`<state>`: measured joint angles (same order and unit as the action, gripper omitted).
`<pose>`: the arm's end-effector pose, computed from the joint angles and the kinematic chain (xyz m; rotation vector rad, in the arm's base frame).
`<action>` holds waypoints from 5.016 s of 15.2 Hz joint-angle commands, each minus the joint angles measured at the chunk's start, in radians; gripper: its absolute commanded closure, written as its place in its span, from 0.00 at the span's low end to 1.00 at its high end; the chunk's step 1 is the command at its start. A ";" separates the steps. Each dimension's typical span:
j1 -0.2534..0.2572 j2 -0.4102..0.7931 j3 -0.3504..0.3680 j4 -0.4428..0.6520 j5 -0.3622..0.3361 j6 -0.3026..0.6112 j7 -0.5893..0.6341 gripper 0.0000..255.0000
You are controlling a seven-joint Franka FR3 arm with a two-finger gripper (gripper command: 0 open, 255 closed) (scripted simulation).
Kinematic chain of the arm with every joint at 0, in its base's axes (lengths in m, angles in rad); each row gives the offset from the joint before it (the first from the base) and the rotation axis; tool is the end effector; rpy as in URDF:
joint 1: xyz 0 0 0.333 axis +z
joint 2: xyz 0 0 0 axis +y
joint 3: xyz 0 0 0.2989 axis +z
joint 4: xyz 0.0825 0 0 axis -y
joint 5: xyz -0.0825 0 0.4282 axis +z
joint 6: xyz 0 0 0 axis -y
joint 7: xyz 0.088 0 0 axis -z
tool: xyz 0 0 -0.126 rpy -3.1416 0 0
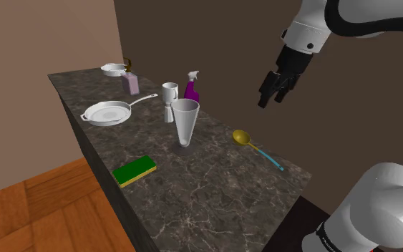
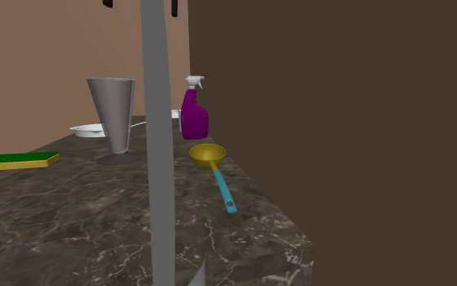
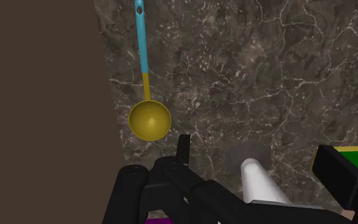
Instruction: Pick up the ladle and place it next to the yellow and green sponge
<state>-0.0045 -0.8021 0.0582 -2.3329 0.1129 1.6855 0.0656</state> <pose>0.3725 0.0371 0.5884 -3.0538 0.0468 -0.2294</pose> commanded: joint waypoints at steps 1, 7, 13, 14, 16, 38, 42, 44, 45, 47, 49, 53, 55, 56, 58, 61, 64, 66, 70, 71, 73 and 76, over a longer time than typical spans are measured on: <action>0.000 0.000 0.000 0.000 0.000 0.000 0.000 0.00; -0.022 0.046 0.007 -0.151 -0.063 0.175 -0.041 0.00; -0.058 0.141 0.009 -0.268 -0.138 0.368 -0.067 0.00; -0.065 0.162 0.010 -0.283 -0.152 0.402 -0.070 0.00; -0.083 0.209 0.011 -0.310 -0.183 0.471 -0.072 0.00; -0.180 0.484 0.018 -0.390 -0.343 0.813 -0.031 0.00; -0.180 0.484 0.018 -0.390 -0.343 0.814 -0.032 1.00; -0.180 0.486 0.018 -0.389 -0.344 0.815 -0.031 1.00; -0.180 0.486 0.018 -0.390 -0.344 0.815 -0.031 1.00; -0.180 0.486 0.018 -0.389 -0.344 0.815 -0.031 1.00; -0.177 0.471 0.017 -0.385 -0.337 0.796 -0.037 1.00; -0.167 0.427 0.012 -0.363 -0.319 0.730 -0.057 1.00; -0.164 0.406 0.010 -0.350 -0.311 0.697 -0.066 1.00; -0.162 0.397 0.009 -0.343 -0.307 0.681 -0.070 1.00; -0.159 0.378 0.007 -0.329 -0.301 0.649 -0.078 1.00; -0.155 0.353 0.005 -0.306 -0.292 0.602 -0.089 1.00; -0.151 0.331 0.003 -0.281 -0.285 0.555 -0.098 1.00; -0.149 0.318 0.002 -0.263 -0.281 0.525 -0.104 1.00; -0.146 0.296 0.000 -0.225 -0.273 0.465 -0.116 1.00; -0.146 0.291 0.000 -0.215 -0.272 0.450 -0.118 1.00; -0.134 0.296 0.020 -0.201 -0.263 0.437 -0.094 1.00; -0.103 0.327 0.081 -0.170 -0.241 0.426 -0.018 1.00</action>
<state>-0.1165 -0.4904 0.1199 -2.5194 -0.1347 2.1169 0.0223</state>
